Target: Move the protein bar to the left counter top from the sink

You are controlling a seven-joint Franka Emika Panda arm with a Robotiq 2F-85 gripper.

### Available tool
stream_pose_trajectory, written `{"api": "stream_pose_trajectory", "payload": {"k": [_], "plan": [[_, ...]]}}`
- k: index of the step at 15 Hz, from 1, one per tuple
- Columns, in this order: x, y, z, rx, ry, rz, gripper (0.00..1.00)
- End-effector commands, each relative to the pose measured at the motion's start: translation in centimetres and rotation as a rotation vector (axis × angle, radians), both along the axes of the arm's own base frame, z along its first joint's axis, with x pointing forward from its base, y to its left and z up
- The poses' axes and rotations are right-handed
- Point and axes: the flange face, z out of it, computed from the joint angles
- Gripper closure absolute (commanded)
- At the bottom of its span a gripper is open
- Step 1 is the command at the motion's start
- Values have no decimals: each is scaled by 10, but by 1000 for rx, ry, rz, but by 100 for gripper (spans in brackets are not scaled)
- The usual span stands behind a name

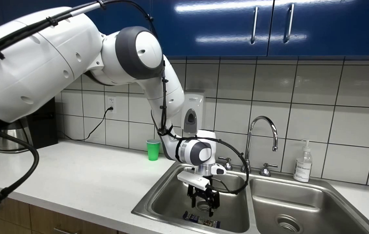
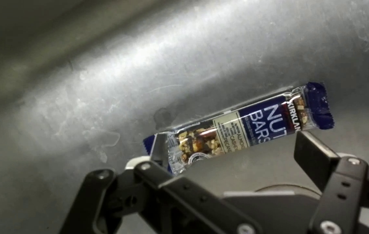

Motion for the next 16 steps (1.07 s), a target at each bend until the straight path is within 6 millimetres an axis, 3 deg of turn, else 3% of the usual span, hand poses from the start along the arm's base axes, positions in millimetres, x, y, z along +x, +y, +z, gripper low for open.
{"api": "stream_pose_trajectory", "payload": {"k": [1,11,16], "plan": [[2,3,-3,38,-38,-188,0],[-1,-7,-15,42,-59,-708,0],[4,-6,-17,23,-68,-886,0]]}}
